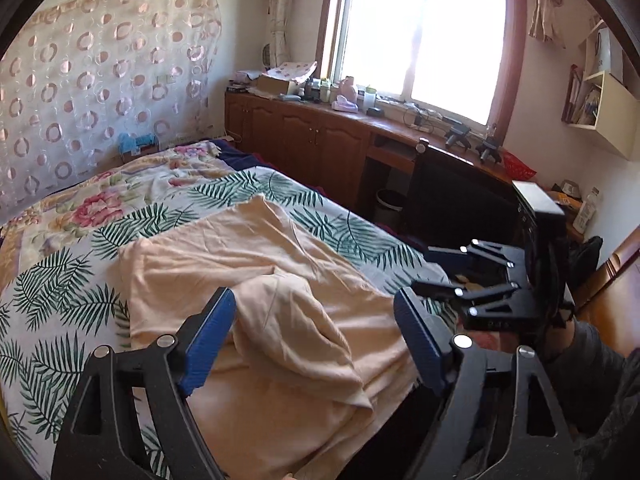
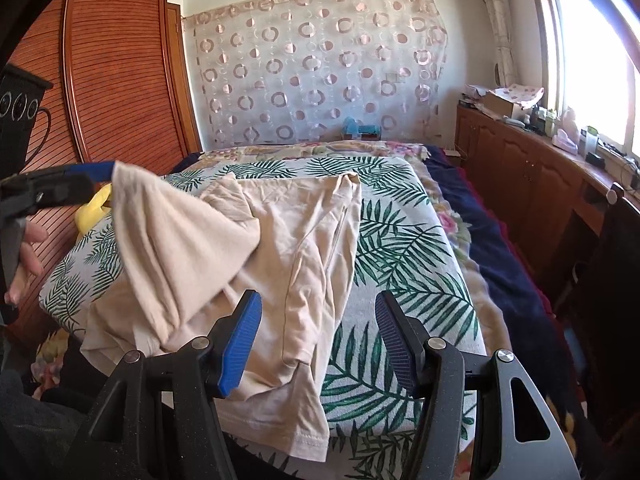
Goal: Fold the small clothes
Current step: 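Fold the corner over the shirt and open the left gripper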
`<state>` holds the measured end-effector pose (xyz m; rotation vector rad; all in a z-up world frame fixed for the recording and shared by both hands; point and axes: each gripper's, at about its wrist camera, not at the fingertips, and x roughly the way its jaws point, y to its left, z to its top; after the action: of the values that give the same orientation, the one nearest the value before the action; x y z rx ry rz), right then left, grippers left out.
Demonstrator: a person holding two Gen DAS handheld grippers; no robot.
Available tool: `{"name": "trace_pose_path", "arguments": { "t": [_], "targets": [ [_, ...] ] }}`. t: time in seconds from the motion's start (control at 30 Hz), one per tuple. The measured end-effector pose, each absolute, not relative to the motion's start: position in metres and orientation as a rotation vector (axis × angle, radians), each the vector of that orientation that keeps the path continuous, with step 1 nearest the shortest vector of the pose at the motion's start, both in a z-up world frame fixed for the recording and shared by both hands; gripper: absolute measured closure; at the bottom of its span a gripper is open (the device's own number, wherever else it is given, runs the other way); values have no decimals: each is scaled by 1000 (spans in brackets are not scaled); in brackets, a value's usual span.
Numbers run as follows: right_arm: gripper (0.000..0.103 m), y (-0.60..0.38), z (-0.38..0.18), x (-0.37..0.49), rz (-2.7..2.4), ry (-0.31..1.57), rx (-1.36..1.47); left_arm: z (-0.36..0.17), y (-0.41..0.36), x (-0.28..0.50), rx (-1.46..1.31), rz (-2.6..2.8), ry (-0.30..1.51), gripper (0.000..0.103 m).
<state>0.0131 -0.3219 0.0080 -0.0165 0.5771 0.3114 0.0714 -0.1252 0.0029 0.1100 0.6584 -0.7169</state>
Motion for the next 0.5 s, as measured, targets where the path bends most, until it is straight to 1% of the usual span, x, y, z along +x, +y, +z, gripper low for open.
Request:
{"name": "trace_pose_path", "arguments": {
  "t": [0.17,0.27,0.5],
  "targets": [
    [42,-312,10,17,331,569,-32,-1,-116,64,112,-726,671,21],
    [42,-303,12,20,352,567,-43,0,-109,58,107,-706,649,21],
    [42,-250,16,36,471,568,-90,-7,-59,58,36,-596,653,21]
  ]
}}
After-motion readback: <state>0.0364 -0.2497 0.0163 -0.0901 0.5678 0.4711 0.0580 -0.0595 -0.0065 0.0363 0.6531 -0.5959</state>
